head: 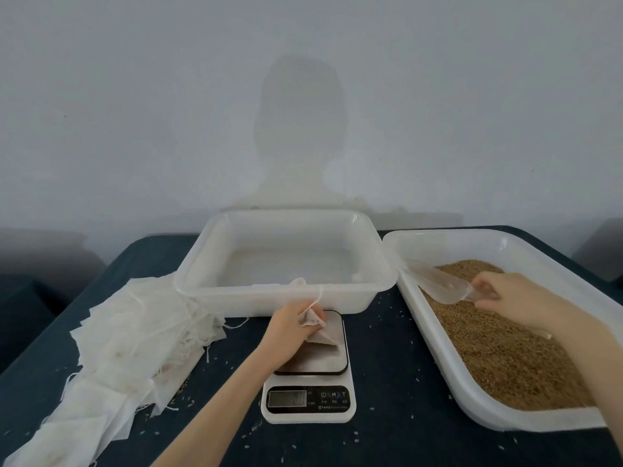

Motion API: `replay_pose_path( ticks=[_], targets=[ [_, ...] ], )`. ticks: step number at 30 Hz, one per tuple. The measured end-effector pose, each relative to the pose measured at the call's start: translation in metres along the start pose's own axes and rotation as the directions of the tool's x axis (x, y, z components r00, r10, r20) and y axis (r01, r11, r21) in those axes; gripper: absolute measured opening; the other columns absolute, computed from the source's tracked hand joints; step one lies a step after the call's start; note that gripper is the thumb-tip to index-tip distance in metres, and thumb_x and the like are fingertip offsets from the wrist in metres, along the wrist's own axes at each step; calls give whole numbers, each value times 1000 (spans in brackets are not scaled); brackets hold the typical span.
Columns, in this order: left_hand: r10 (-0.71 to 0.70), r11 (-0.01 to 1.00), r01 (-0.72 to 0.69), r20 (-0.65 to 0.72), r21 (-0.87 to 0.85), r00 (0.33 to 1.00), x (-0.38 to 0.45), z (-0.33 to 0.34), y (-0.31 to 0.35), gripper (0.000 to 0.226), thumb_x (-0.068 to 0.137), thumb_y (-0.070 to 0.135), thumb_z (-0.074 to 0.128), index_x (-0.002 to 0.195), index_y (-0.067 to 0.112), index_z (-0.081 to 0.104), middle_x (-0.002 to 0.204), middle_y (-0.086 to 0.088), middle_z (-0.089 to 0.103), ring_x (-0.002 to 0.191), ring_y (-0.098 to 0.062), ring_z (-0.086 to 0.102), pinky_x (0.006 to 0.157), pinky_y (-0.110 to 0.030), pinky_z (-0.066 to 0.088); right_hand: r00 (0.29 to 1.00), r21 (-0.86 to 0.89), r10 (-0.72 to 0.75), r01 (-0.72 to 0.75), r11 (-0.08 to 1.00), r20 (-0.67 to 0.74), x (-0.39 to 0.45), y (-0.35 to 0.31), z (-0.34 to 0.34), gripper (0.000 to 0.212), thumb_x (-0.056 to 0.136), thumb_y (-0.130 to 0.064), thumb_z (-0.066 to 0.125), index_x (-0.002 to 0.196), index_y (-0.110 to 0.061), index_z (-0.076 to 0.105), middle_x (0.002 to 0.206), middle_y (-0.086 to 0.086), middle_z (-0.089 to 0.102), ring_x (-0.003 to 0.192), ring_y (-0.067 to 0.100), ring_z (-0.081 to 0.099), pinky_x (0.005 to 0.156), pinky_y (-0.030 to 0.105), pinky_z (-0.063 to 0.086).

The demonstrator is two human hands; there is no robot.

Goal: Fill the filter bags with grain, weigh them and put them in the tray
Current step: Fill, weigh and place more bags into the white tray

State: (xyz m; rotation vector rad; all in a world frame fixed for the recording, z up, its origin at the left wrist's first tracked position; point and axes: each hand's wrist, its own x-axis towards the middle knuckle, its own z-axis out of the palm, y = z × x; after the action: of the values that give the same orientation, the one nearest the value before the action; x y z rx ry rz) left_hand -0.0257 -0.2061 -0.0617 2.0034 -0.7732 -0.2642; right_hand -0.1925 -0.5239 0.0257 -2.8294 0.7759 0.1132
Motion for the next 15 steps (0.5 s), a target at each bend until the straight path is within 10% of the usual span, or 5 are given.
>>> replay_pose_path(
  ticks=[7,15],
  targets=[
    [72,956,-62,-25,286,997,-3,-12,-13,23,85,23,64,73,40,55,71,24,59,75,5,56,65,-16,40,984,-212,109,-77,974,143,12,11,13,29,98,-44,47,103,-18,57,100,-2,63,89,12,62,83,26,52],
    [70,980,-77,47,186,996,-18,-25,-17,25,83,23,68,106,32,64,98,23,64,89,11,55,73,-1,37,933,-375,207,-86,923,294,9,-6,22,31,101,-34,43,121,-14,55,117,2,60,101,14,59,73,18,45]
  ],
)
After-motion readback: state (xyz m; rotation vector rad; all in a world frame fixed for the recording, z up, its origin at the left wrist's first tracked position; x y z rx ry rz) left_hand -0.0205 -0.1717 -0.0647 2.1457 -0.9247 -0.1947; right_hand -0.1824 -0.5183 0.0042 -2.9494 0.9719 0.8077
